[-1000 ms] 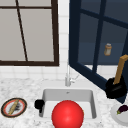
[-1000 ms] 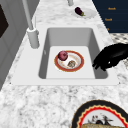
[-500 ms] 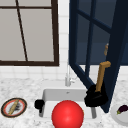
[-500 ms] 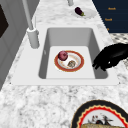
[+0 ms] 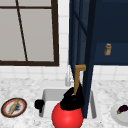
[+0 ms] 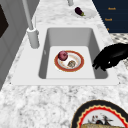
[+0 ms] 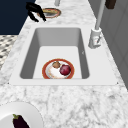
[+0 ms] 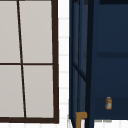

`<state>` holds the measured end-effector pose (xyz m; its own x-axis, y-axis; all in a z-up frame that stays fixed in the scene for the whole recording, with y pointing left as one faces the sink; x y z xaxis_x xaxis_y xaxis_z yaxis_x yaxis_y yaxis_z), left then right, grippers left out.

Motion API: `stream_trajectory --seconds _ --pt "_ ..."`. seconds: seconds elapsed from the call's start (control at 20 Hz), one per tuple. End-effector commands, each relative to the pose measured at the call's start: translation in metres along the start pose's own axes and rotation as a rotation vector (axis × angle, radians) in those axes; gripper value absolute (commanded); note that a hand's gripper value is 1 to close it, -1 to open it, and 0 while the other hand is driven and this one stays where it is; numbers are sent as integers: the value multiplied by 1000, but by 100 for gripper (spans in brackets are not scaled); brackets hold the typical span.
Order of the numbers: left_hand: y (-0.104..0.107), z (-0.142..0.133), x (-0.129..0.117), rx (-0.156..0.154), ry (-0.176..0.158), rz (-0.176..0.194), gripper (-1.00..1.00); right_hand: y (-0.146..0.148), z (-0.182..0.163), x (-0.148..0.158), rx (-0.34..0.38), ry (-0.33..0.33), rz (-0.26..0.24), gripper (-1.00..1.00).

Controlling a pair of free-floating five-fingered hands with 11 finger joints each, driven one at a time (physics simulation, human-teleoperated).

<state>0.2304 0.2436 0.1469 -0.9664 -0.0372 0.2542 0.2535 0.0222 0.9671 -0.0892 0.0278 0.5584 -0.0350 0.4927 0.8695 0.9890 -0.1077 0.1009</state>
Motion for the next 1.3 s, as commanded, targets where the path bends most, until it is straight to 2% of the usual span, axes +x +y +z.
stream_trajectory --seconds 0.0,0.3,0.6,0.65,0.7,0.75,0.9,1.1,1.25 --pt "0 0 0 0 0 0 0 -31 37 -12 -14 -1 8 100" --pt "0 0 0 0 0 0 0 -34 99 19 -53 -23 -2 100" --pt "0 0 0 0 0 0 0 -33 147 49 -103 -26 42 100" --pt "0 0 0 0 0 0 0 -29 144 57 -130 -28 58 100" --pt "0 0 0 0 0 0 0 -27 158 58 -159 -33 56 100" --pt "0 0 0 0 0 0 0 -27 162 62 -163 -21 59 -100" --pt "0 0 0 0 0 0 0 -39 180 55 -69 -35 25 -100" --pt "0 0 0 0 0 0 0 -72 208 45 -44 -116 25 -100" --pt "0 0 0 0 0 0 0 -100 229 34 -19 -169 45 -100"
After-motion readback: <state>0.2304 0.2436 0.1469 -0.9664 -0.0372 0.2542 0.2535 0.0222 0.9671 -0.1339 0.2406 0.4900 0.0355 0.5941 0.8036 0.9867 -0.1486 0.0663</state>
